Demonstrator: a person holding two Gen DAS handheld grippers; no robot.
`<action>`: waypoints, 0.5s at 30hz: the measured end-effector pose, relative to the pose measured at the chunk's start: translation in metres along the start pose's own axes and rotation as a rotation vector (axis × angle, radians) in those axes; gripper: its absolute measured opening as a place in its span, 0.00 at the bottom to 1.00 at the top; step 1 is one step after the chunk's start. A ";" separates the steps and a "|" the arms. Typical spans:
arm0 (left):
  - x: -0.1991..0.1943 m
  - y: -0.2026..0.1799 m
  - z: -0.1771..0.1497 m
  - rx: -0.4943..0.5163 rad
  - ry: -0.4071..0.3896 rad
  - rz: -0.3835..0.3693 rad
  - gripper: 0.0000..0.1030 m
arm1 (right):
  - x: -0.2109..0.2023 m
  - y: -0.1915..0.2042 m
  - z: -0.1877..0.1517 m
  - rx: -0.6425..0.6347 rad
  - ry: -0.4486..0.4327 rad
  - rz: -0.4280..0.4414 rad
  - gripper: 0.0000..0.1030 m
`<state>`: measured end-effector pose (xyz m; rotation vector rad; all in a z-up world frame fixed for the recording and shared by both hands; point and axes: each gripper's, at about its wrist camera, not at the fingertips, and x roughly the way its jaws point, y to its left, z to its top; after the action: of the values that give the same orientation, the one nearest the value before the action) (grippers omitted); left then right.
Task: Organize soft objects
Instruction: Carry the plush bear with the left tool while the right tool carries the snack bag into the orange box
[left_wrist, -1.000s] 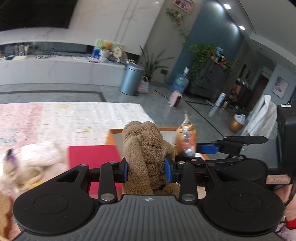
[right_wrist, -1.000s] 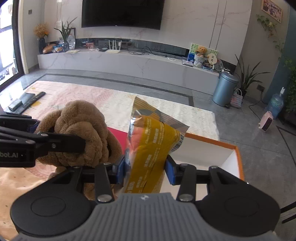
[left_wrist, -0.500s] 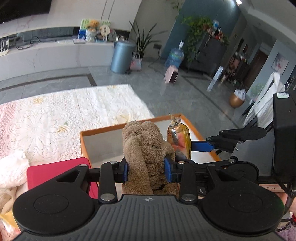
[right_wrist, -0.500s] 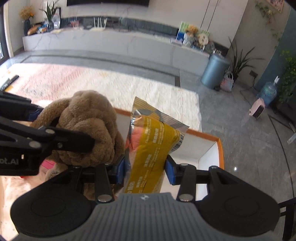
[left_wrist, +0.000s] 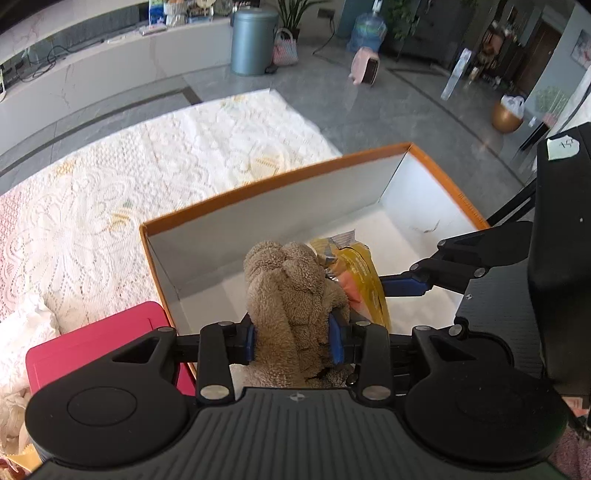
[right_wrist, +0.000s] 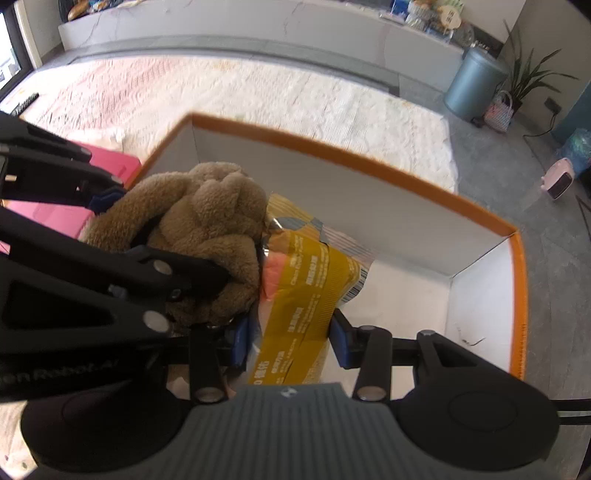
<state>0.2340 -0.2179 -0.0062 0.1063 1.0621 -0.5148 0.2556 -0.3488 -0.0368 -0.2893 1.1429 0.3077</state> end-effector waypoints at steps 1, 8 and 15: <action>0.002 -0.001 -0.002 0.009 0.007 0.011 0.41 | 0.004 -0.001 0.000 0.003 0.010 0.009 0.43; 0.007 -0.004 -0.011 0.030 0.034 0.050 0.45 | 0.019 0.006 -0.004 -0.012 0.060 0.029 0.43; 0.010 -0.007 -0.008 0.056 0.037 0.098 0.48 | 0.018 0.011 -0.003 -0.023 0.067 0.055 0.45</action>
<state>0.2284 -0.2246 -0.0175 0.2173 1.0732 -0.4556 0.2557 -0.3386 -0.0549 -0.2904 1.2156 0.3614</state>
